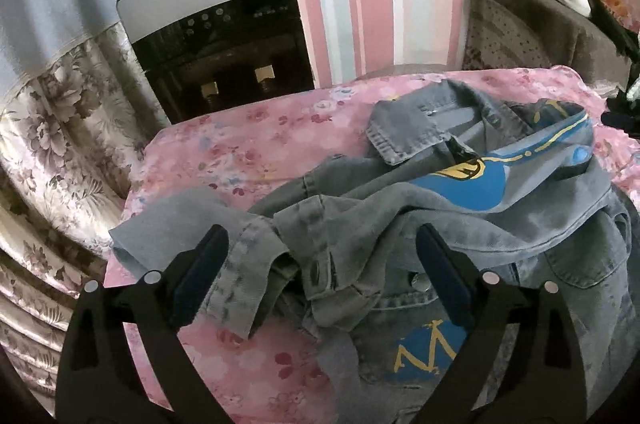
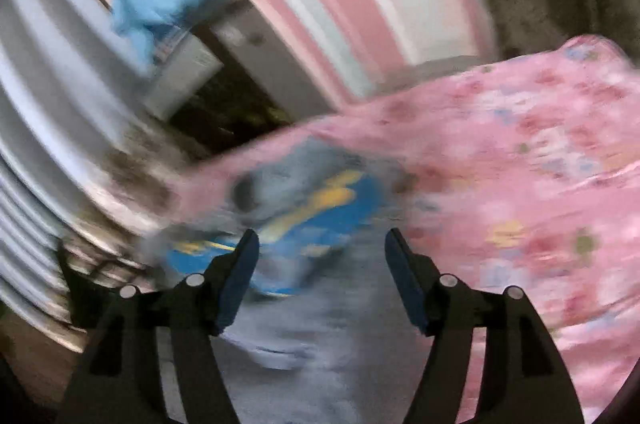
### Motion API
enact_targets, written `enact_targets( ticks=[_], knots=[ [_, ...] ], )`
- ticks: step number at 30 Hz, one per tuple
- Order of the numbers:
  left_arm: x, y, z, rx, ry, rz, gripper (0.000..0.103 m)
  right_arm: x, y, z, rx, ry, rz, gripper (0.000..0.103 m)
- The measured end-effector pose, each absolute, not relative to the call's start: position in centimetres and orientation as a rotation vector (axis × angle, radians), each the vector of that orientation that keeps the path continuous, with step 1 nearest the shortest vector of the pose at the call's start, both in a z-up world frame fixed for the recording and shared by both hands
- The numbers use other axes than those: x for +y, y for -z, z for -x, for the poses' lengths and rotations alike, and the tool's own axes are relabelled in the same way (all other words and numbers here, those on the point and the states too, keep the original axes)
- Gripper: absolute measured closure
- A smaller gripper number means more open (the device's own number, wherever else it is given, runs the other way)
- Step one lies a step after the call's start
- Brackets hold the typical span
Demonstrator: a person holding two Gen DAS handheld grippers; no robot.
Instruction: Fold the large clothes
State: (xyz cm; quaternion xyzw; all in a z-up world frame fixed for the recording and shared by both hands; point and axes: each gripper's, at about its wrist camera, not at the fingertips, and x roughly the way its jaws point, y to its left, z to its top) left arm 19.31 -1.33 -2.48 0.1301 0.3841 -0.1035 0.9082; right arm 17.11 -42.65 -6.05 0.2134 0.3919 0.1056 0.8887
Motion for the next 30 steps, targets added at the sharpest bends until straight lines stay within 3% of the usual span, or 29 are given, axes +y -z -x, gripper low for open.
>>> enact_targets(
  ticks=[3,5,6,7,9,12,18,26,28,30],
  knots=[
    [-2.4,3.0,-20.4,0.823,0.227,-0.257,0.010,-41.2,8.4,-19.0,0.924,-0.180,-0.353,0.037],
    [-3.1,4.0,-21.4,0.876,0.247,-0.228,0.017,-39.9,9.9,-20.2,0.974,-0.159,-0.278,0.037],
    [-3.5,4.8,-22.0,0.918,0.250,-0.217,0.031,-39.2,10.5,-20.8,0.994,-0.159,-0.251,0.040],
    [-3.9,5.7,-22.6,0.967,0.257,-0.213,0.040,-38.9,10.8,-21.0,0.997,-0.167,-0.242,0.051],
    [-4.3,6.4,-22.8,0.970,0.238,-0.237,0.041,-37.5,11.2,-21.7,1.014,-0.186,-0.192,0.076],
    [-4.2,6.6,-22.9,0.968,0.231,-0.227,0.042,-35.1,11.1,-21.5,0.979,-0.122,0.005,0.092],
    [-5.1,6.1,-21.7,0.939,0.240,-0.202,0.043,-37.2,7.6,-18.8,0.831,0.057,0.143,0.100],
    [-7.7,9.8,-23.0,0.953,0.195,-0.375,0.030,-42.2,11.2,-20.8,0.968,0.024,-0.152,0.094],
    [-7.4,9.4,-22.6,0.949,0.188,-0.389,0.028,-43.4,11.9,-20.8,0.995,0.012,-0.229,0.073],
    [-6.6,8.3,-21.7,0.937,0.192,-0.378,0.021,-44.7,11.2,-20.0,0.990,-0.025,-0.313,0.066]
  ],
)
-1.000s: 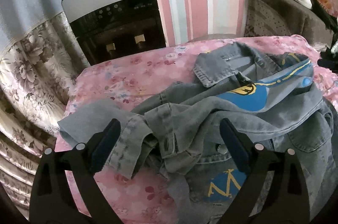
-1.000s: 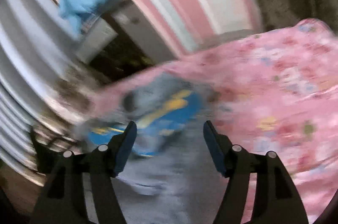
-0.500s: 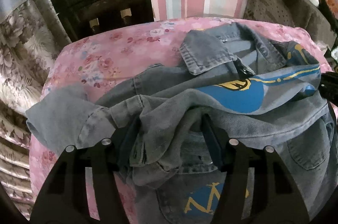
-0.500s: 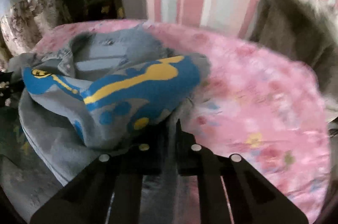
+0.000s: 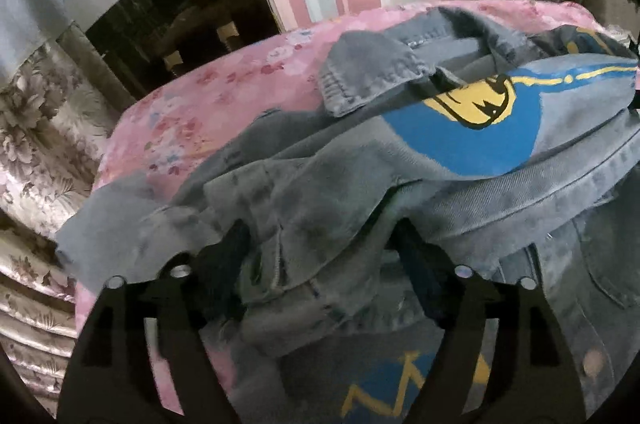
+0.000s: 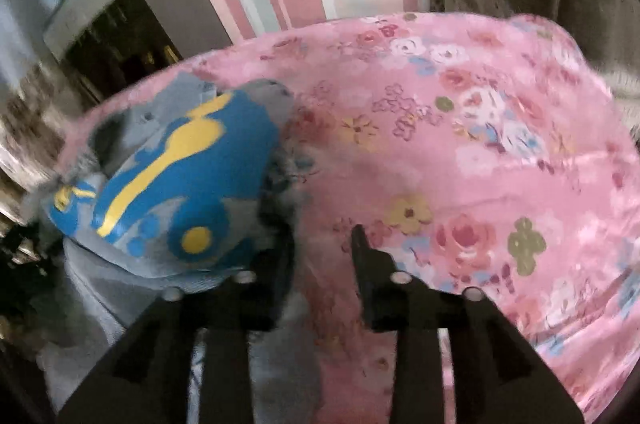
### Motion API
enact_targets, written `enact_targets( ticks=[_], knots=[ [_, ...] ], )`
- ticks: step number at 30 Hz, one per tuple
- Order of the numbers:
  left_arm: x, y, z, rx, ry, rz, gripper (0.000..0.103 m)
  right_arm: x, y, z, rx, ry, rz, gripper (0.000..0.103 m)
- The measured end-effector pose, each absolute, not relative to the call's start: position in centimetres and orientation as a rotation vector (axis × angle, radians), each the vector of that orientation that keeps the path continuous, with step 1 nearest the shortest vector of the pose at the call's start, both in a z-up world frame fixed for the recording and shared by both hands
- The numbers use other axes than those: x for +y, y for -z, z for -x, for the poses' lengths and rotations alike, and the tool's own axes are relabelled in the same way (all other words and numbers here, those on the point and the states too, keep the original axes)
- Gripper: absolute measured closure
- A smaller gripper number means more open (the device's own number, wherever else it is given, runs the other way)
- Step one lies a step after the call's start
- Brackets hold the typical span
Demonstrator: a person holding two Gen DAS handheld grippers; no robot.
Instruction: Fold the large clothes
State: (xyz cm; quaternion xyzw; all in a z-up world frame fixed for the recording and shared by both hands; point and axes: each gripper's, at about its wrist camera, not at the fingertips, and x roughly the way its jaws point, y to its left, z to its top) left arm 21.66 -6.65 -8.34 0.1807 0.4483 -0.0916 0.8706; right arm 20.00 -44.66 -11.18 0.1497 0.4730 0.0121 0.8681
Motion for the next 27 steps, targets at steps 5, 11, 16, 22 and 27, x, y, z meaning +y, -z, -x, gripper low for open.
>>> enact_targets(
  ticks=[5,11,16,22,27],
  knots=[
    [-3.3,3.9,-20.0,0.854,0.228,-0.325,0.006,-45.7,6.5,-17.8,0.862,-0.066,-0.343,0.048],
    [-1.1,0.9,-23.3,0.814,0.242,-0.353,0.003,-43.9,4.6,-20.3,0.839,-0.081,-0.230,0.047],
    [-1.7,2.1,-27.9,0.848,0.270,-0.415,0.004,-42.1,4.8,-23.1,0.867,-0.131,-0.154,0.047],
    [-3.9,5.7,-31.9,0.958,0.368,-0.468,0.008,-41.5,6.1,-26.6,0.947,-0.178,-0.133,0.046],
    [-4.1,9.1,-33.3,1.054,0.425,-0.428,0.028,-40.3,8.6,-29.2,1.043,-0.204,-0.093,0.041]
  ],
)
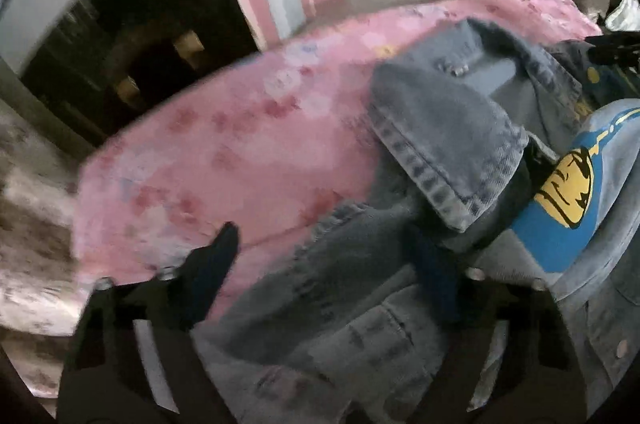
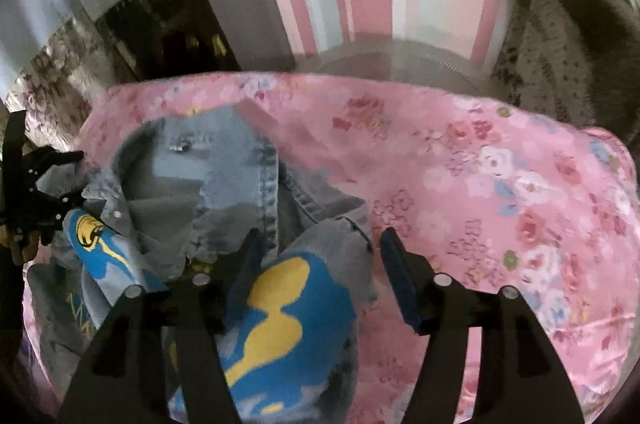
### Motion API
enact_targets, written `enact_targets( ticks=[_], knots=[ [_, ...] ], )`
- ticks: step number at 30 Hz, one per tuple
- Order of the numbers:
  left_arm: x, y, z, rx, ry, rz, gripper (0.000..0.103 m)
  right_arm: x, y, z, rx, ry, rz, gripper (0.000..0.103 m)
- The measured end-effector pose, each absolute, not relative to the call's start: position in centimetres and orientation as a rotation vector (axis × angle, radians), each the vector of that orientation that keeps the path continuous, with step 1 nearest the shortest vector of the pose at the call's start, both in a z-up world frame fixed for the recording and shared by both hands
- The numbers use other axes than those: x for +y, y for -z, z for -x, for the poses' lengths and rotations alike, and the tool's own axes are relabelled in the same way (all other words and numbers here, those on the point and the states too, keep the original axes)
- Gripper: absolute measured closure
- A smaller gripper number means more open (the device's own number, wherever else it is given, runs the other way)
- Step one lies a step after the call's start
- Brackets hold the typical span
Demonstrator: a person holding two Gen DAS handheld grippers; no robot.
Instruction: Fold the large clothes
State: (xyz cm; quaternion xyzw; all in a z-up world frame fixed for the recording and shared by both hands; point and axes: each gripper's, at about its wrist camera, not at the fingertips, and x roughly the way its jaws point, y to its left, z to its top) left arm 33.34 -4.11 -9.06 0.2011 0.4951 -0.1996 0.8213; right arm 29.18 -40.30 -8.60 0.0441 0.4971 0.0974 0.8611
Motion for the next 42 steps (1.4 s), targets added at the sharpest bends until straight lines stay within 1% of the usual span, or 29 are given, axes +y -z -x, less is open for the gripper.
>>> enact_targets(
  ticks=[4,5,6,7,9,10,11,13,14,16,18,19,21,22,24,25,27,28,29,30,32,33,34,35,36,38,39,40,42],
  knots=[
    [-4.0,10.7,-33.4,1.087,0.462,-0.383,0.041,-38.8,10.3,-29.7,1.114,-0.221,-0.036,0.040],
    [-4.0,10.7,-33.2,1.082,0.468,-0.379,0.043,-38.5,10.5,-29.6,1.122,-0.216,-0.016,0.042],
    [-4.1,10.7,-33.1,1.080,0.470,-0.378,0.047,-38.1,10.7,-29.5,1.124,-0.203,0.012,0.052],
    [-4.2,10.6,-33.1,1.076,0.464,-0.374,0.055,-37.8,10.8,-29.3,1.119,-0.185,0.029,0.069],
    [-4.3,10.5,-32.9,1.072,0.468,-0.360,0.069,-37.6,10.7,-28.9,1.078,-0.128,0.076,0.082],
    [-4.5,10.4,-32.7,1.055,0.453,-0.369,0.074,-37.4,10.4,-28.5,1.043,-0.111,0.101,0.083],
    [-4.6,10.3,-32.5,1.041,0.440,-0.373,0.077,-37.2,10.0,-28.1,1.013,-0.102,0.122,0.084],
    [-4.6,9.7,-32.1,1.006,0.412,-0.366,0.087,-36.9,8.8,-26.9,0.924,-0.070,0.161,0.085],
    [-4.4,9.2,-32.0,0.983,0.390,-0.363,0.089,-36.8,8.0,-26.3,0.879,-0.048,0.183,0.086],
    [-3.5,7.8,-32.2,0.928,0.342,-0.329,0.089,-36.8,6.0,-25.0,0.774,-0.008,0.207,0.087],
    [-2.1,5.7,-33.1,0.892,0.329,-0.232,0.088,-36.7,3.9,-23.8,0.680,0.010,0.218,0.087],
    [-1.7,4.3,-33.2,0.845,0.321,-0.192,0.088,-36.6,3.0,-23.4,0.642,0.027,0.242,0.087],
    [-2.1,2.2,-32.7,0.740,0.292,-0.206,0.088,-36.8,1.2,-22.8,0.561,0.061,0.257,0.087],
    [-2.3,1.2,-32.8,0.694,0.289,-0.207,0.088,-37.3,0.7,-23.0,0.554,0.070,0.234,0.087],
    [-2.7,1.4,-34.8,0.715,0.293,-0.211,0.084,-39.8,1.0,-25.1,0.612,0.072,0.118,0.085],
    [-2.9,2.6,-37.2,0.765,0.268,-0.193,0.084,-40.9,1.9,-26.4,0.651,0.071,0.063,0.083],
    [-3.7,5.3,-40.0,0.841,0.193,-0.232,0.085,-41.9,5.8,-29.7,0.810,0.097,0.040,0.082],
    [-4.1,6.3,-40.8,0.859,0.143,-0.271,0.091,-42.0,7.0,-30.4,0.846,0.107,0.050,0.075],
    [-4.3,7.6,-41.8,0.886,0.084,-0.317,0.091,-42.3,8.4,-31.0,0.892,0.116,0.056,0.071],
    [-4.1,7.9,-42.4,0.908,0.088,-0.303,0.090,-42.9,9.3,-31.2,0.911,0.111,0.024,0.065],
    [-2.9,7.3,-42.5,0.925,0.101,-0.238,0.083,-44.6,8.7,-30.4,0.885,0.090,-0.085,0.051],
    [-2.4,6.4,-42.2,0.907,0.102,-0.220,0.064,-45.6,7.6,-29.4,0.853,0.073,-0.161,0.042],
    [-2.0,5.6,-41.7,0.884,0.100,-0.212,0.037,-46.1,6.5,-28.6,0.818,0.062,-0.199,0.040],
    [-1.5,4.5,-40.8,0.846,0.090,-0.205,0.026,-46.5,5.0,-27.2,0.779,0.065,-0.211,0.039],
    [-1.2,3.5,-39.7,0.814,0.086,-0.204,0.015,-46.4,3.9,-26.7,0.761,0.066,-0.203,0.036],
    [-0.9,2.2,-37.6,0.795,0.108,-0.218,0.011,-46.0,2.3,-24.7,0.732,0.057,-0.178,0.031],
    [-0.8,1.7,-36.4,0.792,0.116,-0.221,0.006,-45.4,1.7,-23.3,0.715,0.054,-0.159,0.024],
    [-0.7,1.5,-34.8,0.792,0.112,-0.221,0.003,-44.9,1.6,-22.4,0.704,0.050,-0.145,0.020],
    [-0.9,1.8,-32.5,0.820,0.135,-0.219,0.003,-43.7,1.9,-20.4,0.701,0.030,-0.116,0.016]
  ],
)
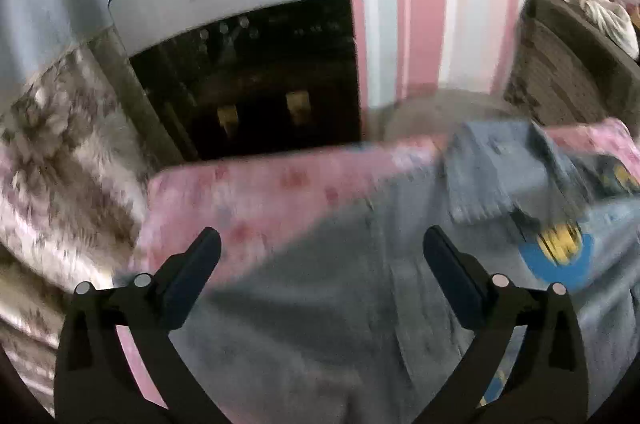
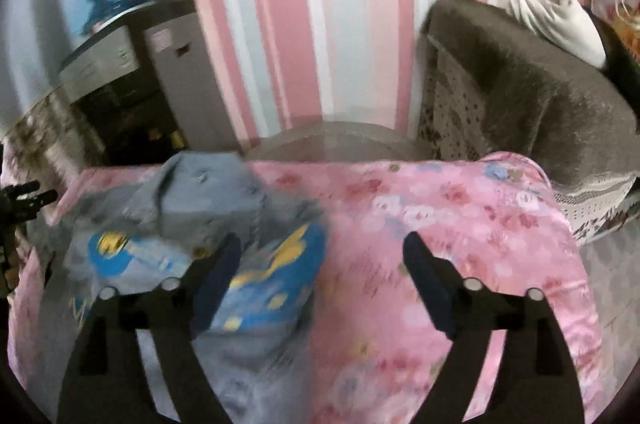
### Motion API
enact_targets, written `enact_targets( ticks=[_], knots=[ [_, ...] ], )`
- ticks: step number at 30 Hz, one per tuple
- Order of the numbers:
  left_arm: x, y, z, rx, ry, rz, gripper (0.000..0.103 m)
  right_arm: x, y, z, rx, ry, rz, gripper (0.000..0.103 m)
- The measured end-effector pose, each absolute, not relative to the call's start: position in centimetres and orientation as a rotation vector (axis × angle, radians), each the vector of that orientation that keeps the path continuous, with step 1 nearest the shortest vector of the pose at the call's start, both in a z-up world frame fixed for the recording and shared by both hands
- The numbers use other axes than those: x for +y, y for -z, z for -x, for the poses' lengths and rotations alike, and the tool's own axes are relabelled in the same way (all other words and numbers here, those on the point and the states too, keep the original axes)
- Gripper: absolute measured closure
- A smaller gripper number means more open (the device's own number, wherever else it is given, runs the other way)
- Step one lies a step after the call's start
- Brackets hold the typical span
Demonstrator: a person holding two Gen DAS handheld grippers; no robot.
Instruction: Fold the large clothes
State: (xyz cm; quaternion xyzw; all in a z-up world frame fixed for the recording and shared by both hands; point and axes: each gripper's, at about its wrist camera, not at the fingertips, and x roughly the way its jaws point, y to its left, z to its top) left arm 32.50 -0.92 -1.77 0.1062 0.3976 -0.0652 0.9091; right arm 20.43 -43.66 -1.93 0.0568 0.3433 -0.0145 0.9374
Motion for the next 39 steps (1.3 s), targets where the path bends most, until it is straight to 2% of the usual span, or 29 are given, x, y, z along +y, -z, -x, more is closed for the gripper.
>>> enact_targets(
  ticks=[5,6,7,8,9,10,11,16,18,19,20,21,22,24,26,31,39],
  knots=[
    [-2.7,4.2,-27.8,0.872,0.205,-0.226,0.003,-40.3,5.4,-17.6,0.778,0.016,-0.035,0.017],
    [-3.4,4.8,-27.4,0.876,0.217,-0.233,0.003,-39.8,6.1,-17.1,0.794,0.008,-0.036,0.024],
    [-4.0,5.5,-26.9,0.879,0.226,-0.246,0.007,-39.3,6.6,-16.8,0.801,-0.006,-0.039,0.050],
    [-4.8,6.2,-26.8,0.884,0.223,-0.266,0.014,-38.8,6.8,-16.6,0.805,-0.016,-0.042,0.064],
    [-5.5,7.0,-27.1,0.897,0.215,-0.284,0.034,-38.4,7.1,-16.7,0.806,-0.029,-0.047,0.081],
    [-6.0,7.9,-27.7,0.918,0.216,-0.296,0.051,-38.1,7.2,-16.8,0.797,-0.035,-0.044,0.085],
    [-6.2,8.5,-28.3,0.936,0.213,-0.296,0.055,-37.7,7.3,-16.9,0.789,-0.030,-0.026,0.085],
    [-6.3,10.7,-30.3,0.981,0.162,-0.284,0.053,-36.9,10.5,-18.2,0.913,-0.012,0.081,0.085],
    [-6.1,10.3,-30.0,0.980,0.169,-0.284,0.053,-37.3,10.6,-17.5,0.902,-0.021,0.068,0.086],
    [-6.0,10.0,-29.6,0.981,0.174,-0.284,0.050,-37.7,10.2,-17.2,0.910,-0.032,0.037,0.084],
    [-5.7,9.4,-28.9,0.974,0.168,-0.283,0.043,-38.0,9.3,-16.6,0.896,-0.056,0.004,0.083],
    [-5.4,8.7,-28.2,0.956,0.155,-0.285,0.017,-38.2,8.1,-15.9,0.862,-0.084,-0.024,0.072],
    [-4.9,7.6,-27.3,0.915,0.143,-0.279,0.004,-38.5,6.8,-15.1,0.818,-0.102,-0.049,0.044],
    [-3.9,5.7,-25.9,0.855,0.133,-0.261,0.003,-39.2,4.6,-13.7,0.730,-0.079,-0.068,0.017],
    [-2.5,4.3,-24.7,0.834,0.125,-0.241,0.003,-39.7,3.0,-12.4,0.671,-0.017,-0.053,0.017],
    [2.0,3.3,-22.1,0.808,0.071,-0.230,0.003,-41.3,2.5,-11.2,0.644,0.209,0.066,0.004],
    [6.9,6.5,-19.9,0.807,0.054,-0.203,0.003,-42.0,4.0,-10.5,0.652,0.502,0.173,0.002]
  ],
)
